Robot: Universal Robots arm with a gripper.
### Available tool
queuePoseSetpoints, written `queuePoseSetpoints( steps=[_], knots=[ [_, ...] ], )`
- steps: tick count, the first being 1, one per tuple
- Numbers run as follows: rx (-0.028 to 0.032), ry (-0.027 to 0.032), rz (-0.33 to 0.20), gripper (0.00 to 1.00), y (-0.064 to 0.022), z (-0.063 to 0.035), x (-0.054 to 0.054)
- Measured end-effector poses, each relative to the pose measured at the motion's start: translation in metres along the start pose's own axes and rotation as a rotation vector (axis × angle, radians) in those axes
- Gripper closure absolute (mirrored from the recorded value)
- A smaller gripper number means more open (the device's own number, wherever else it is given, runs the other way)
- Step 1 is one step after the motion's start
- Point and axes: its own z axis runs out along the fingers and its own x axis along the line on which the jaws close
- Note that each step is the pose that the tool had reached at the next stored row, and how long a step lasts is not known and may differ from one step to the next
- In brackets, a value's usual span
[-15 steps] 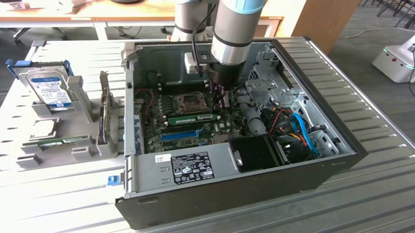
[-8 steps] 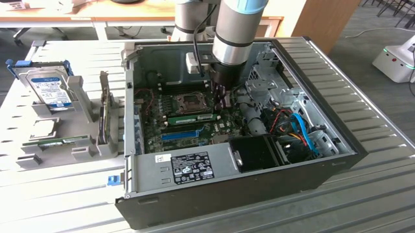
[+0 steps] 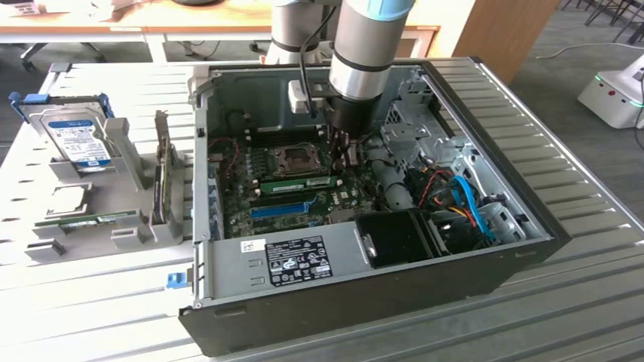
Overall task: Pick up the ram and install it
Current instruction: 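Press down the ram until it locks into place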
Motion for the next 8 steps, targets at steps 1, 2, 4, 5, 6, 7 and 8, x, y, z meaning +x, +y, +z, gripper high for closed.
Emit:
queuePoseSetpoints(
  steps=[1,2,4,5,6,7,8],
  knots=[
    [0.0003,-0.0002,0.000,0.89,0.0000,0.0009,0.0000],
    [0.0006,-0.0002,0.000,0.89,-0.0001,0.0018,0.0000],
    [0.0008,-0.0002,0.000,0.89,-0.0001,0.0030,0.0001],
    [0.0007,0.0000,0.000,0.89,-0.0001,0.0029,0.0001],
    [0.0007,0.0001,0.000,0.89,-0.0001,0.0029,0.0001],
    [0.0008,0.0000,0.000,0.89,-0.0001,0.0030,0.0001],
    [0.0008,0.0000,0.000,0.89,-0.0001,0.0030,0.0001]
  ],
)
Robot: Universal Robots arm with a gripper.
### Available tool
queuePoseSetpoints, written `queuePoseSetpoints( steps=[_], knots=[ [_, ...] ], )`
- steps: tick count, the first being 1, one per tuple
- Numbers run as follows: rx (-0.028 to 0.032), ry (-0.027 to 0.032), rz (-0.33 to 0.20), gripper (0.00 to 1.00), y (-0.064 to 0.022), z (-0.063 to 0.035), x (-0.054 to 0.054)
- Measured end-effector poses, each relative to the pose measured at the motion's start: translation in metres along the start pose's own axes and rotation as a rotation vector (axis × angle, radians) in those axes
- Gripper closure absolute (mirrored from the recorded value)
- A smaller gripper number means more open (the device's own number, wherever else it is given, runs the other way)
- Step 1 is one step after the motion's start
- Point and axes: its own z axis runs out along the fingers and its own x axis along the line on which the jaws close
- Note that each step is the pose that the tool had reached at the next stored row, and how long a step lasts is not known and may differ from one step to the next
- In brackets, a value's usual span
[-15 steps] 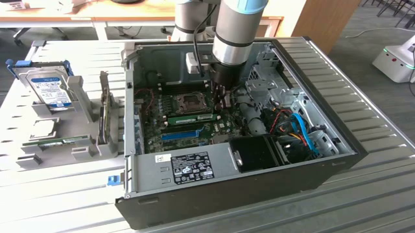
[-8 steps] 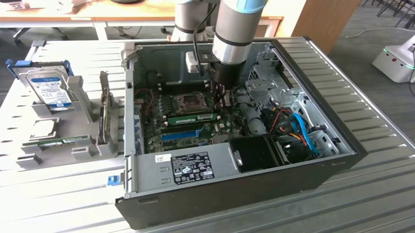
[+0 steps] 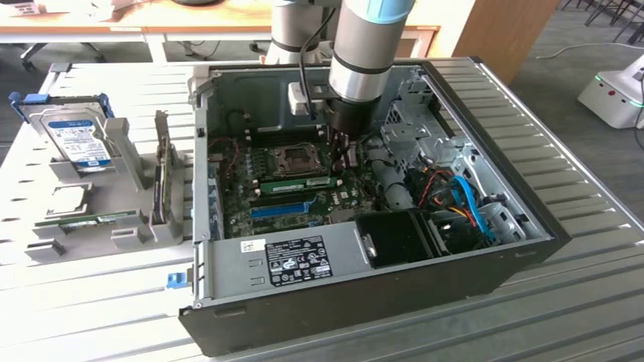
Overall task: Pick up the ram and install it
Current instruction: 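Press down the ram until it locks into place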
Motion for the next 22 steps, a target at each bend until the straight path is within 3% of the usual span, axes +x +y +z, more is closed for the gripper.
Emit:
queuePoseSetpoints(
  steps=[22],
  knots=[
    [0.0001,0.0001,0.000,0.89,-0.0001,0.0047,0.0003]
  ],
)
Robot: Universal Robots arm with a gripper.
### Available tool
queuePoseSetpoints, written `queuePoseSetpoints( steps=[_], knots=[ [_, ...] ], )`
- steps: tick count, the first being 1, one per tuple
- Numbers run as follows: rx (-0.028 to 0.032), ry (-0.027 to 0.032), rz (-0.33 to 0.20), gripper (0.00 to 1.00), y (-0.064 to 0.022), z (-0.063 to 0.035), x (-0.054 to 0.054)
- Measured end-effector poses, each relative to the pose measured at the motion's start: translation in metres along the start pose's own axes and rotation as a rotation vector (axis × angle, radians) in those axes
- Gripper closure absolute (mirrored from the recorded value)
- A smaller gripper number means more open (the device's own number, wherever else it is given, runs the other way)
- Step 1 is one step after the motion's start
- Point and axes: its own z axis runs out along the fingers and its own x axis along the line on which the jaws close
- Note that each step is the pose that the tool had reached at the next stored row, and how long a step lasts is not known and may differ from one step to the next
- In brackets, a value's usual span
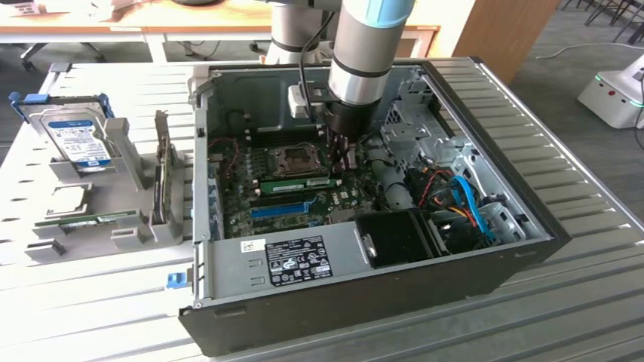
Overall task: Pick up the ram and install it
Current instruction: 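Press down the ram until it locks into place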
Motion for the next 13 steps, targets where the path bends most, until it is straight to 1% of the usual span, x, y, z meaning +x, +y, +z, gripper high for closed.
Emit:
queuePoseSetpoints(
  steps=[13],
  knots=[
    [0.0002,-0.0004,0.000,0.89,-0.0001,0.0014,0.0000]
  ],
)
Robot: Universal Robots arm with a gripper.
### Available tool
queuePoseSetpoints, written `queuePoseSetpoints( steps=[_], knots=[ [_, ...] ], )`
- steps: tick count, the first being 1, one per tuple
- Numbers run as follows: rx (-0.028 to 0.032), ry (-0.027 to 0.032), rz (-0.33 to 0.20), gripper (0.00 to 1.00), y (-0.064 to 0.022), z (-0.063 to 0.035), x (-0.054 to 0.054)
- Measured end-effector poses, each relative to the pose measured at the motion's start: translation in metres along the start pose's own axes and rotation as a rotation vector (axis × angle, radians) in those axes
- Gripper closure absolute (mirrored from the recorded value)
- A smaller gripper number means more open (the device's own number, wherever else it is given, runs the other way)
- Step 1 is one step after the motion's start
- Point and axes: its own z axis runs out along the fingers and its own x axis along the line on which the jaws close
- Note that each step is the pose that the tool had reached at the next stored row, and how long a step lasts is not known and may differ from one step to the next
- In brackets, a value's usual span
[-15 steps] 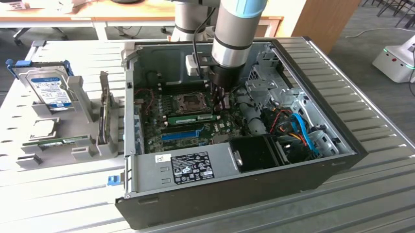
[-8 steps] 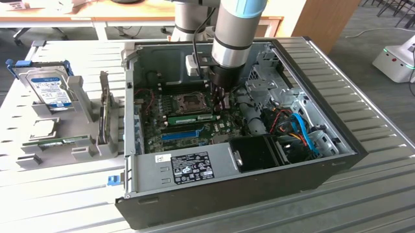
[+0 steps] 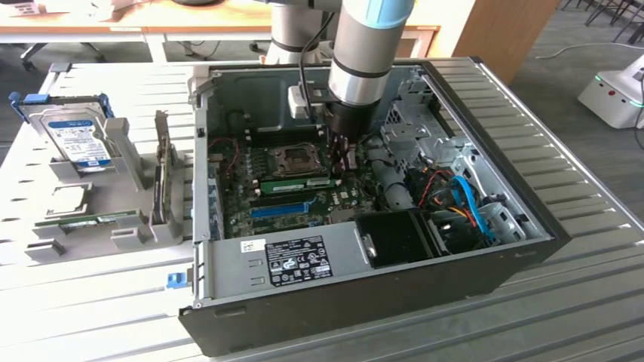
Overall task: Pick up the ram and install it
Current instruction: 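Press down the ram until it locks into place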
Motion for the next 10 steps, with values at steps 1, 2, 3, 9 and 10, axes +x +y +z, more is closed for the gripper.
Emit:
queuePoseSetpoints(
  steps=[1,2,3,9,10],
  knots=[
    [-0.0001,0.0002,0.000,0.89,0.0000,0.0001,0.0000],
    [-0.0002,0.0002,0.000,0.89,0.0000,0.0001,0.0000],
    [-0.0002,0.0002,0.000,0.89,0.0000,0.0001,0.0000],
    [-0.0001,0.0000,0.000,0.89,0.0000,0.0008,0.0000],
    [-0.0002,0.0001,0.000,0.89,0.0000,0.0008,0.0000]
  ],
)
